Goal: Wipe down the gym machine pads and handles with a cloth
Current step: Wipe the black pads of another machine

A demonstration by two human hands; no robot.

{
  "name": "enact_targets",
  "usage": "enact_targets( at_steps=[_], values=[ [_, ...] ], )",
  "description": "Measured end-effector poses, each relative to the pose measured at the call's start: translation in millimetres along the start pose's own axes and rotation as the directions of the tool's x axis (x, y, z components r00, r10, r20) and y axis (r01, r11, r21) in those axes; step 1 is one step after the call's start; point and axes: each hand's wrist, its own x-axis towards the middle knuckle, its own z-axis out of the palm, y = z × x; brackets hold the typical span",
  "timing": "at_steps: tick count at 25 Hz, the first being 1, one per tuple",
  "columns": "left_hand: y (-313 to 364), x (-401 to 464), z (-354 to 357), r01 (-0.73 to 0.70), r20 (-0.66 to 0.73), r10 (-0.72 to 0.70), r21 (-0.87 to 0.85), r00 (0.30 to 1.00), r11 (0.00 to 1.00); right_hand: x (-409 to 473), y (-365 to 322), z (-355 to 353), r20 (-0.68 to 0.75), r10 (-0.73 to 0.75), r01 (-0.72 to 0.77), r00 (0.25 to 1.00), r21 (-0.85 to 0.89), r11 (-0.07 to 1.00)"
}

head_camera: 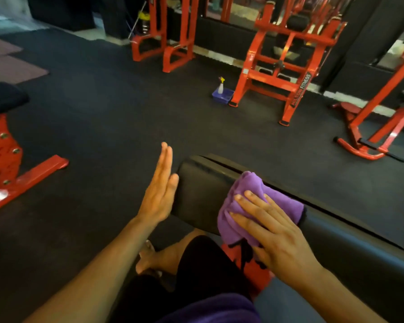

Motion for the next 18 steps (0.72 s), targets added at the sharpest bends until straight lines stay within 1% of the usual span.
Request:
enact_targets(
  at_steps=[1, 2, 4, 5, 6, 9, 10, 11, 12, 13, 14, 15, 16, 17, 18],
  values=[
    [-5, 16, -3, 0.118, 0.006, -0.119, -0.195, 0.993, 0.974, 12, -4, 4, 0.006, 0.024, -0.023, 1.000, -0.039, 0.999],
    [-8, 33, -4, 0.226, 0.062, -0.218, -0.354, 0.974, 0.908, 24, -8, 11, 0.026, 0.074, -0.072, 0.997, -0.075, 0.995],
    [-4, 60, 1, 0.405, 0.245, -0.323, -0.512, 0.914, 0.757, 42, -16, 28, 0.078, 0.218, -0.205, 0.973, -0.146, 0.968],
    [-3, 70, 6, 0.474, 0.332, -0.340, -0.551, 0.880, 0.687, 50, -20, 34, 0.092, 0.274, -0.257, 0.957, -0.166, 0.952],
    [-3, 75, 13, 0.509, 0.405, -0.315, -0.590, 0.858, 0.627, 59, -22, 38, 0.090, 0.314, -0.296, 0.945, -0.174, 0.939],
    [-17, 91, 29, 0.508, 0.503, -0.178, -0.655, 0.846, 0.560, 114, -26, 45, 0.046, 0.381, -0.373, 0.923, -0.126, 0.919],
    [-23, 97, 32, 0.505, 0.523, -0.152, -0.641, 0.839, 0.579, 134, -33, 50, 0.032, 0.365, -0.360, 0.930, -0.110, 0.927],
    [-27, 100, 33, 0.500, 0.546, -0.127, -0.616, 0.828, 0.609, 142, -43, 57, 0.041, 0.288, -0.280, 0.957, -0.128, 0.951],
    [-29, 101, 33, 0.510, 0.560, -0.128, -0.606, 0.818, 0.610, 136, -54, 66, 0.104, 0.159, -0.140, 0.982, -0.165, 0.976],
    [-30, 102, 33, 0.499, 0.547, -0.128, -0.611, 0.827, 0.615, 121, -63, 71, 0.202, 0.016, 0.023, 0.979, -0.189, 0.982],
    [-30, 103, 33, 0.472, 0.528, -0.114, -0.616, 0.842, 0.631, 100, -65, 70, 0.304, -0.091, 0.157, 0.948, -0.201, 0.967],
    [-30, 103, 33, 0.450, 0.514, -0.106, -0.609, 0.851, 0.653, 77, -61, 64, 0.371, -0.146, 0.237, 0.917, -0.213, 0.948],
    [-30, 103, 33, 0.435, 0.508, -0.097, -0.605, 0.856, 0.666, 59, -53, 55, 0.391, -0.145, 0.249, 0.909, -0.230, 0.941],
    [-32, 101, 33, 0.417, 0.496, -0.090, -0.601, 0.863, 0.682, 49, -43, 47, 0.369, -0.106, 0.210, 0.923, -0.256, 0.944],
    [-34, 101, 35, 0.409, 0.492, -0.085, -0.601, 0.866, 0.687, 48, -37, 41, 0.329, -0.032, 0.128, 0.944, -0.275, 0.953]
  ],
)
